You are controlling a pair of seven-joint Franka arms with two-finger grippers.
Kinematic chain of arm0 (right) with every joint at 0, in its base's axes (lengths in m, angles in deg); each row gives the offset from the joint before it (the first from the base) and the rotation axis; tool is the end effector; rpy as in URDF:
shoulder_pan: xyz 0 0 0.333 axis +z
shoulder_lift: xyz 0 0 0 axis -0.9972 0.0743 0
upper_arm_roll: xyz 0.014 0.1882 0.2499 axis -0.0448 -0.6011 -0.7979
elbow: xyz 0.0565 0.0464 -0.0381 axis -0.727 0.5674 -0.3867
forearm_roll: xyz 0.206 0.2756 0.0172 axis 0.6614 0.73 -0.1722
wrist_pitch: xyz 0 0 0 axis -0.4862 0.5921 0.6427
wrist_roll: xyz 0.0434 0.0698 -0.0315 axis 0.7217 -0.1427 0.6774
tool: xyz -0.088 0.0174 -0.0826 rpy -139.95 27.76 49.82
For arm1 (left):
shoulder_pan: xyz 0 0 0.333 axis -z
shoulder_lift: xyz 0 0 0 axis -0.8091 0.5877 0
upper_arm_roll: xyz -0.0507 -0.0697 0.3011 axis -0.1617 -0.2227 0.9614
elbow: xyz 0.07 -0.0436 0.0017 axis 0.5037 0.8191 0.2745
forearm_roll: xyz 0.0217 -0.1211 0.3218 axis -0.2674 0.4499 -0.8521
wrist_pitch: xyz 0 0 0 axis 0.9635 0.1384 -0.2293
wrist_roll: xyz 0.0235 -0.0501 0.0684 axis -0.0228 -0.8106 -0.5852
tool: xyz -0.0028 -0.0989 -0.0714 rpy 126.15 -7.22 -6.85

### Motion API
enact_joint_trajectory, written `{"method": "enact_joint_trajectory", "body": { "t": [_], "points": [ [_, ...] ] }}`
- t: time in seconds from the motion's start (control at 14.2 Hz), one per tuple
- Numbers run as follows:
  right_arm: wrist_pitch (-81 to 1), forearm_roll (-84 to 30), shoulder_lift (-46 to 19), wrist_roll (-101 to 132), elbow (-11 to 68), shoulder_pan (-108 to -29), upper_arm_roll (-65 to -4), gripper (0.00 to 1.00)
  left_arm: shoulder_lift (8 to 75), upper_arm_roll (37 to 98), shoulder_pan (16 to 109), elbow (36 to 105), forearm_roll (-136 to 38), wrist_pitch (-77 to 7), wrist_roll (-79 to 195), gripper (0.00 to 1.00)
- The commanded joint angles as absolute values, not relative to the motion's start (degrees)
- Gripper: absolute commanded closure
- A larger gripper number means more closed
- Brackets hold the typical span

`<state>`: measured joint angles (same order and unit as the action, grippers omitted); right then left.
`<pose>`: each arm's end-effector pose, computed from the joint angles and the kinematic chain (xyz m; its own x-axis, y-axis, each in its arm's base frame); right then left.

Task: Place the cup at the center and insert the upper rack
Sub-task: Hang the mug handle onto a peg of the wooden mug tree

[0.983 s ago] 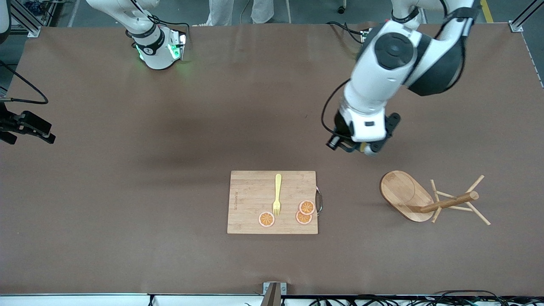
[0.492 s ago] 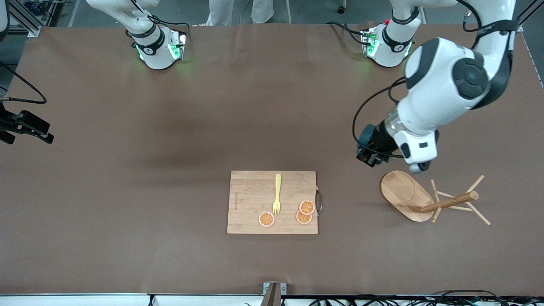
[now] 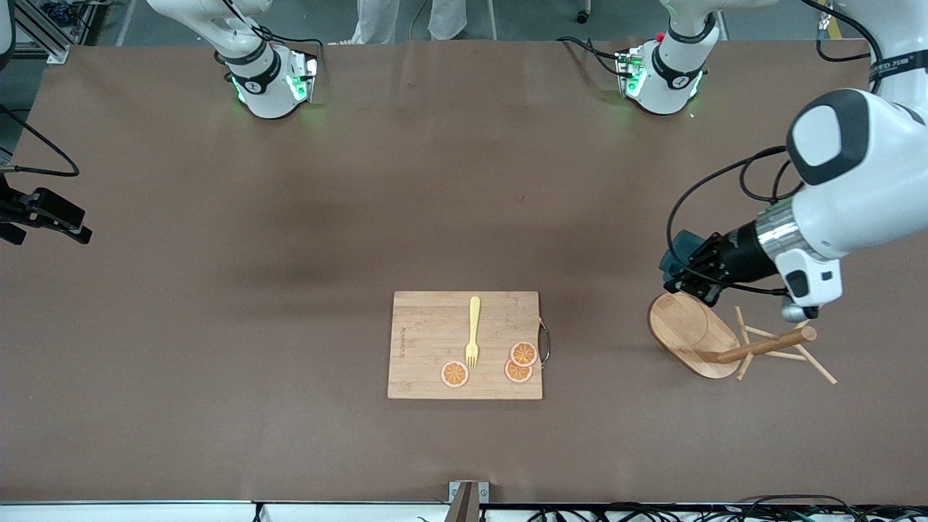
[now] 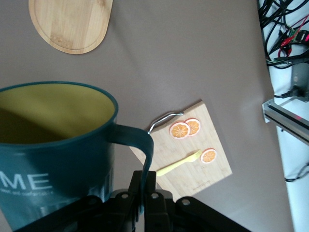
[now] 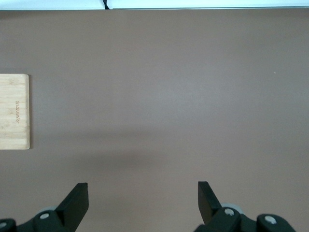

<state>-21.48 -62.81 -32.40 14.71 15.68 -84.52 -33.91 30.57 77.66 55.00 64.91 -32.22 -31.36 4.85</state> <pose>0.5414 -0.0408 0.6025 0.9951 -0.0046 0.0985 -0.0045 -1.0000 -0.0017 0.5910 -0.1199 0.4841 0.5059 0.7858 -0.3558 0.8612 -0.4360 0.2613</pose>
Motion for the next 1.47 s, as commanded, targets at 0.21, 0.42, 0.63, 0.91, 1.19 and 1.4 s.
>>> {"method": "enact_joint_trajectory", "body": {
  "t": [0.21,0.42,0.63,0.91,1.19,1.4],
  "points": [
    [-21.6,-64.2,-36.3,14.4,19.3,-84.2,-33.8,0.00,33.9,77.2,51.1,64.2,-22.0,-30.9,7.6,0.99],
    [-23.6,-65.0,-38.2,14.3,22.1,-84.0,-34.0,0.00,36.3,77.3,50.4,62.1,-21.8,-30.9,7.6,0.99],
    [-23.5,-65.0,-39.8,14.1,23.5,-83.9,-34.1,0.00,37.9,77.7,50.2,59.6,-22.5,-30.9,8.8,0.99],
    [-23.7,-64.2,-39.6,13.6,23.0,-84.1,-34.0,0.00,39.6,77.8,50.1,59.3,-23.2,-30.9,11.3,0.99],
    [-23.3,-64.2,-39.5,13.6,22.6,-83.5,-34.0,0.00,40.8,77.8,48.3,57.4,-23.2,-30.8,12.4,0.99],
    [-23.7,-64.3,-39.4,13.7,22.6,-83.0,-34.0,0.00,41.3,77.8,47.7,57.3,-23.2,-30.8,13.4,0.99]
  ]
}}
